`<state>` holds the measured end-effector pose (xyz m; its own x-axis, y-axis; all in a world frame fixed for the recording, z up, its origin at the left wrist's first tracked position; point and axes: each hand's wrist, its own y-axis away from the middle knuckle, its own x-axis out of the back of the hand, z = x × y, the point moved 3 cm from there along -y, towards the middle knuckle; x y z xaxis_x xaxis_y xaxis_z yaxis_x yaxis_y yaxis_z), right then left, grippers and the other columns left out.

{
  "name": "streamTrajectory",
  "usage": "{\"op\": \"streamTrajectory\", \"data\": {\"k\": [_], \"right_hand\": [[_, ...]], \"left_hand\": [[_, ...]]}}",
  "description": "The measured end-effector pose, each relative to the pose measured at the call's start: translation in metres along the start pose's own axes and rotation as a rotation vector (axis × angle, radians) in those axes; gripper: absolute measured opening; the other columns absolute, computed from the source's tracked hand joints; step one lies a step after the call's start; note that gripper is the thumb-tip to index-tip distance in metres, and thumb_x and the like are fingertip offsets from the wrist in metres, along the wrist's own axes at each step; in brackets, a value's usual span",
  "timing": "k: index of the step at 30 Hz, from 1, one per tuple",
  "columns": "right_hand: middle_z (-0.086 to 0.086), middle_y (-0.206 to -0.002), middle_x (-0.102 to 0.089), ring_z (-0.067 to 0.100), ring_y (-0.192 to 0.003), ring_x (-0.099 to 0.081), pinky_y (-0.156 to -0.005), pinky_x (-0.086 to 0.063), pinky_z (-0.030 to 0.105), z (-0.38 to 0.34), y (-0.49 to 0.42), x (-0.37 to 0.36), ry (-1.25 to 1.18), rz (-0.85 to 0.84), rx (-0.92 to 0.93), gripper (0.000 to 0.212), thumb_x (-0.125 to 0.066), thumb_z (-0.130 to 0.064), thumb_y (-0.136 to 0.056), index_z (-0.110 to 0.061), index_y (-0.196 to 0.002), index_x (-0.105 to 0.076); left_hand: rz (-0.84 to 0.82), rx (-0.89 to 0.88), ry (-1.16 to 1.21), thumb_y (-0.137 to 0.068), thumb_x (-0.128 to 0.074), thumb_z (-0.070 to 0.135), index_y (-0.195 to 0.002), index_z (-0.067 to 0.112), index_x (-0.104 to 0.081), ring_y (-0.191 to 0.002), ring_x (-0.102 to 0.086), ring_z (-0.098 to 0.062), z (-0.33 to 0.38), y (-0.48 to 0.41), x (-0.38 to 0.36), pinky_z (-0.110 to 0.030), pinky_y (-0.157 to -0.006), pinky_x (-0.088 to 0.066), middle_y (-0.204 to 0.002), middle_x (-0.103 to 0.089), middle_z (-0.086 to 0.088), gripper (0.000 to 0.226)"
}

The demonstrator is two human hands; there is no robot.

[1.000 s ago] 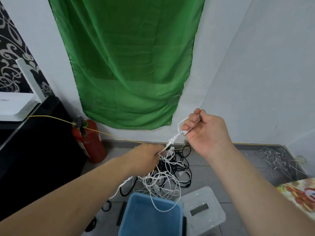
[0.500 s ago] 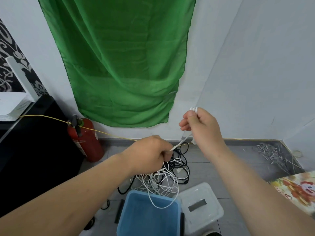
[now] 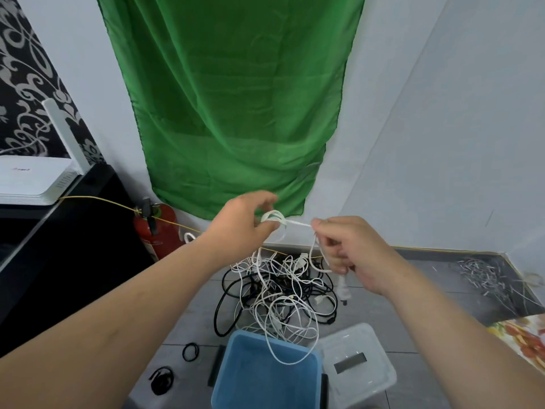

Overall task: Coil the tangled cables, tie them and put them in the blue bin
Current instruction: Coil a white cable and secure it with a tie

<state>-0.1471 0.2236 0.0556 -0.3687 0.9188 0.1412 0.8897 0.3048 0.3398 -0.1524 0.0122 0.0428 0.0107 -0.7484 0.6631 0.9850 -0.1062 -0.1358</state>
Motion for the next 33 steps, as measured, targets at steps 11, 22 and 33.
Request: {"op": "streamTrajectory", "data": {"k": [11, 22, 33], "right_hand": [[-0.005, -0.044, -0.017, 0.012, -0.036, -0.009, -0.045, -0.004, 0.024, -0.002, -0.006, 0.029, -0.579, 0.147, -0.150, 0.042, -0.051, -0.026, -0.094, -0.022, -0.055, -0.035], [-0.007, -0.043, -0.017, 0.011, -0.036, -0.013, -0.038, -0.011, 0.024, -0.001, -0.005, 0.034, -0.827, 0.038, -0.113, 0.040, -0.049, -0.029, -0.095, -0.021, -0.058, -0.038], [-0.004, -0.041, -0.023, 0.013, -0.035, -0.020, -0.039, -0.024, 0.025, -0.003, -0.007, 0.020, -0.915, -0.067, -0.055, 0.039, -0.046, -0.030, -0.097, -0.018, -0.060, -0.040]], "left_hand": [[-0.266, 0.122, -0.585, -0.104, -0.048, 0.024, -0.080, 0.021, -0.056, -0.074, -0.061, -0.025, -0.035, -0.002, 0.006, -0.038, -0.070, -0.054, -0.076, -0.061, -0.002, 0.026], [-0.265, 0.186, -0.466, -0.094, -0.059, 0.017, -0.144, 0.014, -0.047, -0.134, -0.049, -0.027, -0.028, 0.007, -0.012, -0.038, -0.111, -0.044, -0.152, -0.045, -0.010, 0.051], [-0.106, 0.235, 0.569, -0.095, -0.066, 0.013, -0.084, 0.008, -0.073, -0.046, -0.053, -0.006, 0.064, 0.026, -0.043, -0.021, -0.048, -0.038, -0.065, -0.066, -0.011, 0.014]]}}
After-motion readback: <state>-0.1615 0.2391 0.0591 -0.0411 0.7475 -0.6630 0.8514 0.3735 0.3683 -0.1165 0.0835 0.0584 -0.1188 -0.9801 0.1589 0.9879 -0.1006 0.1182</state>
